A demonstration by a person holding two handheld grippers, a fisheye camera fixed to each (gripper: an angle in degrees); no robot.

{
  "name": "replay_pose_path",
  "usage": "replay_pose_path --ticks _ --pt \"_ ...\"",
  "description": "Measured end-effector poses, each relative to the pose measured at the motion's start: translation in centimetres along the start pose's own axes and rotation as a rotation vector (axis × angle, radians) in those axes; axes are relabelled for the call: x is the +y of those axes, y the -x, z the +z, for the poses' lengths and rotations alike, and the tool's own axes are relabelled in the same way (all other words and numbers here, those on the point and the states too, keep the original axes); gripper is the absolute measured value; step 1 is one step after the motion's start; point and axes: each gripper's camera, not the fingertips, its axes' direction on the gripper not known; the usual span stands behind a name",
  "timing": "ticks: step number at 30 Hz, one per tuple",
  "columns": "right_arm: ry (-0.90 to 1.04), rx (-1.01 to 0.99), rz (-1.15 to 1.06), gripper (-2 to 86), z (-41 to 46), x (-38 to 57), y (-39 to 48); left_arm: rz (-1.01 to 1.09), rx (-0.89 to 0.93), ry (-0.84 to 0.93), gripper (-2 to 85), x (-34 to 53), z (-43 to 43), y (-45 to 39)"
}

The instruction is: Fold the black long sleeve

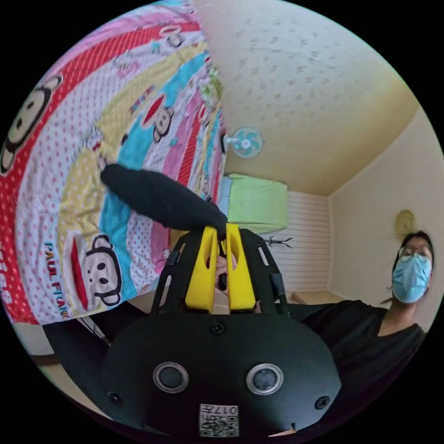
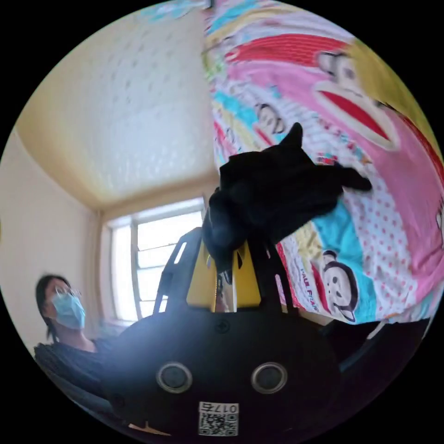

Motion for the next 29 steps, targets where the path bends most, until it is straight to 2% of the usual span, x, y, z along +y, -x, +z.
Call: replay_pose_path --ticks 3,8,13,17,21,24,27,29 --pt "0.183 0.035 -0.19 3.8 8.5 2.8 6.9 0.119 -0.047 -0.097 3.7 0.9 -8.7 -3.4" --pt "0.456 -0.121 -0.377 3.1 27.0 8.1 14.4 0.248 -0.104 -0.361 3.7 3.1 -23.5 -7.3" --pt "0.544 -0.173 -0.54 2.2 39.3 12.9 21.6 0.389 -0.258 -0.594 3.8 4.9 -35.3 -14.3" --pt "0.575 -0.044 -0.493 1.6 46.8 15.9 20.4 0.303 -0.393 -0.663 4.3 5.7 -38.2 -14.4" --pt "0.635 0.092 -0.504 1.0 48.4 17.5 15.0 -0.013 -0.537 -0.687 6.2 8.1 -37.8 -6.7" --pt "0.69 0.299 -0.43 0.7 45.6 16.8 8.2 -0.323 -0.487 -0.614 8.9 11.9 -34.7 2.2" --pt "0.688 0.49 -0.33 0.6 38.2 14.3 1.8 -0.536 -0.355 -0.531 8.7 17.0 -29.5 9.0" --pt "0.594 0.624 -0.254 0.6 29.7 11.8 -1.6 -0.619 -0.354 -0.486 8.7 19.1 -26.3 10.6"
